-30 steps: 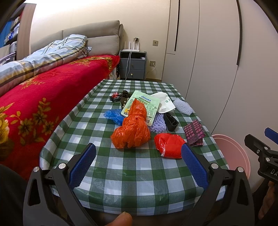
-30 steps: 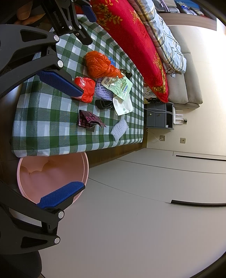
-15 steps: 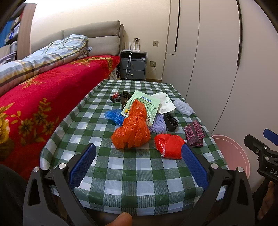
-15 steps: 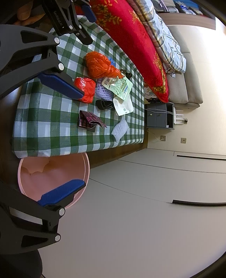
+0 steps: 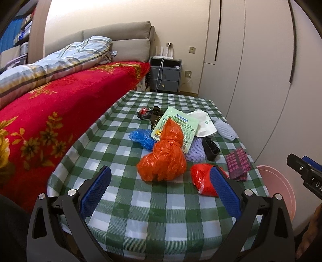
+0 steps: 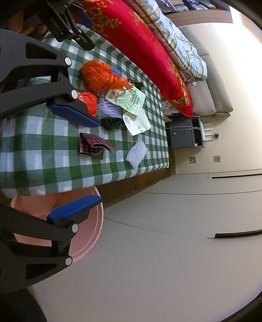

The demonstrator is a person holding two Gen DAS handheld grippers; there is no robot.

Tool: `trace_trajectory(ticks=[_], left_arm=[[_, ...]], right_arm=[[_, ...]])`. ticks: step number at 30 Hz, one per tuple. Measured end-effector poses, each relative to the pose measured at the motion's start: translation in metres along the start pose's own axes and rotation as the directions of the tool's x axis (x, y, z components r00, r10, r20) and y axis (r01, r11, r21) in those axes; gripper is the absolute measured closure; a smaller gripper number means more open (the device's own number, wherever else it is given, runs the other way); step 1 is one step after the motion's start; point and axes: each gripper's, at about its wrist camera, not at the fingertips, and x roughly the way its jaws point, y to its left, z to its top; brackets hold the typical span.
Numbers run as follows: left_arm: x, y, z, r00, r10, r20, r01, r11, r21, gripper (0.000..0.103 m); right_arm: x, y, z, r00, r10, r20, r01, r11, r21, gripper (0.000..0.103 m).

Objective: Collect trash
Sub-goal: 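Grasp the orange plastic bag with the left tool while the right tool grasps the pink card packet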

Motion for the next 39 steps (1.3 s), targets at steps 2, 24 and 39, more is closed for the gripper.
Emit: trace_trajectory(ticks=[2, 24, 39], left_arm=[[0.006, 0.0, 0.003, 1.0, 0.002, -0.001, -0.002, 1.0, -0.006, 0.01], [0.071, -0.005, 0.008, 0.997, 0.024, -0.079, -0.028, 0.998, -0.05, 0.015], [0.096, -0.006, 0.006, 0.992, 0.01, -0.125, -0.019, 0.998, -0.065, 0.049]], right_arm=[[0.011, 0.0, 0.003, 1.0, 0.0, -0.007, 0.0, 1.0, 0.018, 0.038], [0.106, 0.016, -0.007, 0.986, 0.041, -0.159, -0.029, 0.996, 0.08, 0.057], [0.12, 0.025, -0.009, 0.976, 0.095, -0.196, -0.085, 0.994, 0.062, 0.091]])
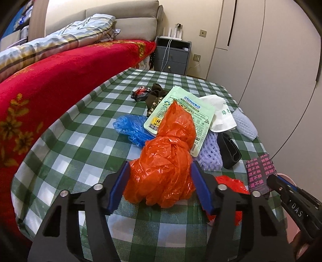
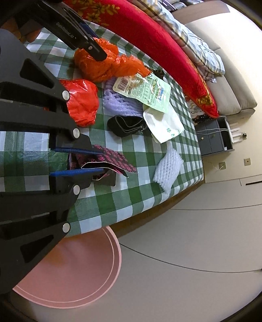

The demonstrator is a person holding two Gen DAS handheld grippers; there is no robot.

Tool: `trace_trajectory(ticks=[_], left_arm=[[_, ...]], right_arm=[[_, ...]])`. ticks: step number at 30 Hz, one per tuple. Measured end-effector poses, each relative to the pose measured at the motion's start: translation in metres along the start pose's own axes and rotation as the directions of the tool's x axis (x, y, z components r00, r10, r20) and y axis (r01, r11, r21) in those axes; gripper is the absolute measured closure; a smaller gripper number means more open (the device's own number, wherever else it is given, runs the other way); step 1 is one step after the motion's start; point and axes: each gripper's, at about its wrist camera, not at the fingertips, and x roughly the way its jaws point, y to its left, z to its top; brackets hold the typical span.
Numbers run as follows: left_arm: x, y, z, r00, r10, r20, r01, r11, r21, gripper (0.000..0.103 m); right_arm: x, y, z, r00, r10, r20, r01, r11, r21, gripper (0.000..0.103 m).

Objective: Collect trash
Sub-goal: 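Grasp the orange plastic bag with the left tool while the right tool grasps the pink card packet, then carry both items over the pink bucket and open both tools to drop them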

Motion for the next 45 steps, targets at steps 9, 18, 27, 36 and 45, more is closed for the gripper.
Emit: trace_trajectory(ticks=[9, 18, 27, 36, 45], left_arm=[[-0.012, -0.007, 0.003, 0.999, -0.03, 0.028, 0.029, 0.999, 0.042, 0.067], [-0.031, -0.006, 0.006, 0.996, -0.044, 0.076, 0.039, 0.998, 0.057, 0.071], [-0.058, -0.005, 0.005, 0.99, -0.07, 0.122, 0.062, 0.996, 0.069, 0.071], [-0.079, -0.009, -0.002, 0.983, -0.119, 0.138, 0.106, 0.99, 0.098, 0.071], [-0.095, -0.017, -0.008, 0.975, -0.172, 0.143, 0.155, 0.98, 0.122, 0.071]], right_arm=[[-0.016, 0.006, 0.003, 0.999, 0.031, 0.041, -0.03, 0.999, -0.03, 0.097], [-0.04, 0.016, 0.005, 0.994, 0.044, 0.103, -0.036, 0.996, -0.083, 0.097], [-0.069, 0.021, -0.002, 0.987, 0.036, 0.156, -0.016, 0.992, -0.128, 0.097], [-0.103, 0.015, -0.013, 0.981, 0.011, 0.196, 0.017, 0.99, -0.137, 0.097], [-0.13, 0.0, -0.016, 0.974, -0.038, 0.225, 0.062, 0.993, -0.102, 0.097]])
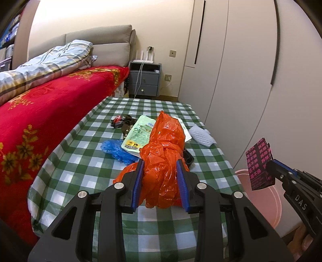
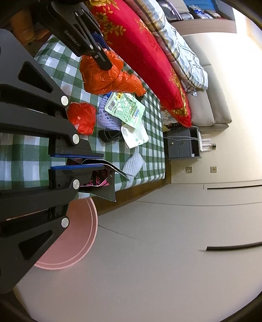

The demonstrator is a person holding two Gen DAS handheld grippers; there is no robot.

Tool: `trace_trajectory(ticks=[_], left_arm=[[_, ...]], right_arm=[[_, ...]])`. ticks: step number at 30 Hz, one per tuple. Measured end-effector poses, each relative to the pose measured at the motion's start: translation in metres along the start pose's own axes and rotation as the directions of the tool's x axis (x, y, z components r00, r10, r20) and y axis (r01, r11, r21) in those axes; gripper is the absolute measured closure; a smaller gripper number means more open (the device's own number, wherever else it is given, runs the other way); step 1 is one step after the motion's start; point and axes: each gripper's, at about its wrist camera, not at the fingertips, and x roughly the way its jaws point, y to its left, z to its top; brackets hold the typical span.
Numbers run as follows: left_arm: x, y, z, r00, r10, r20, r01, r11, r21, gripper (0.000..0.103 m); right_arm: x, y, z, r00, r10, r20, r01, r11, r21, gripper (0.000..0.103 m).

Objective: Collect trash
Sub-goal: 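Carry both items over the pink bucket and open both tools to drop them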

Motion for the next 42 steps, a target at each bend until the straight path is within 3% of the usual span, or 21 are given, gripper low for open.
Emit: trace_trajectory(ticks=[18, 28, 36, 42], left_arm=[[0.007, -0.036, 0.002, 0.995, -0.095, -0.007, 0.095, 0.995, 0.018, 0.071], [0.026, -0.065, 0.003, 0.985, -0.168, -0.028, 0.169, 0.985, 0.039, 0.071], [0.047, -0.092, 0.007, 0.968, -0.248, -0.045, 0.25, 0.967, 0.053, 0.071], [0.064, -0.116, 0.006, 0.942, -0.326, -0.082, 0.331, 0.942, 0.06, 0.071]], right_arm=[[-0.016, -0.031, -0.001, 0.993, -0.12, 0.012, 0.119, 0.991, 0.065, 0.097], [-0.005, -0.07, -0.005, 0.975, -0.221, -0.019, 0.221, 0.963, 0.151, 0.097], [0.002, -0.092, -0.006, 0.962, -0.271, -0.039, 0.273, 0.938, 0.214, 0.097], [0.002, -0.11, -0.009, 0.951, -0.304, -0.055, 0.307, 0.911, 0.275, 0.097]])
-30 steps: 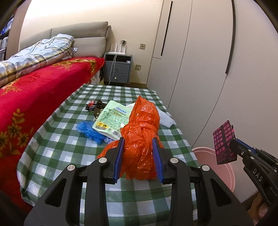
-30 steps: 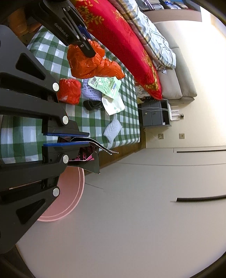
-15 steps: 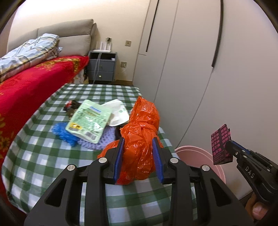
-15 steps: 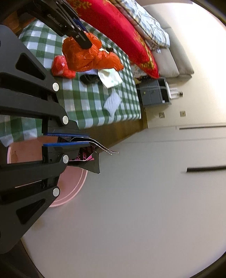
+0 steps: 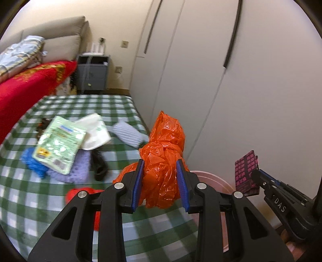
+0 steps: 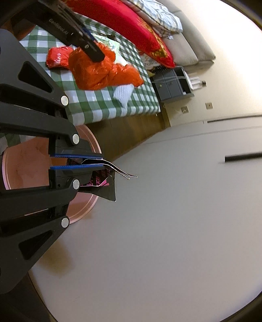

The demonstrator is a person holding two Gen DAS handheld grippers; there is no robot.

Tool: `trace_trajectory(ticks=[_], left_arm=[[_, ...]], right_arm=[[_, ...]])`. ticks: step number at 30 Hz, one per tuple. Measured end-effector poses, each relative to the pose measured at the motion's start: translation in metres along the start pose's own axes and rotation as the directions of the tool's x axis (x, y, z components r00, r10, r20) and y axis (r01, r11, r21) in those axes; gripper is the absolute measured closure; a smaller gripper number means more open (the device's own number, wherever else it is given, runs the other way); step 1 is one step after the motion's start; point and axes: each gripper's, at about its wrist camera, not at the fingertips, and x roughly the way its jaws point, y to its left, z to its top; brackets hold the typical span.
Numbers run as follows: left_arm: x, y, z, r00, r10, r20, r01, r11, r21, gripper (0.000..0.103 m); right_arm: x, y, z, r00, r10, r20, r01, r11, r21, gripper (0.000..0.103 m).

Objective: Collect trash
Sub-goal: 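Carry both items over the pink bucket and open both tools to drop them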

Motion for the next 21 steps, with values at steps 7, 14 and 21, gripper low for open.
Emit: trace_trajectory(ticks=[7, 14, 21], left_arm=[[0.024, -0.019, 0.002, 0.997, -0.077, -0.023, 0.077, 0.996, 0.034, 0.071], [0.046, -0.04, 0.002, 0.988, -0.142, -0.06, 0.146, 0.987, 0.073, 0.071], [0.058, -0.044, 0.0, 0.979, -0.173, -0.109, 0.18, 0.982, 0.054, 0.071]], right_arm=[[0.004, -0.016, 0.003, 0.999, -0.05, -0.005, 0.05, 0.998, 0.045, 0.097], [0.007, -0.034, 0.005, 0.996, -0.085, -0.028, 0.088, 0.991, 0.097, 0.097], [0.009, -0.037, 0.007, 0.995, -0.097, -0.028, 0.099, 0.989, 0.109, 0.097]])
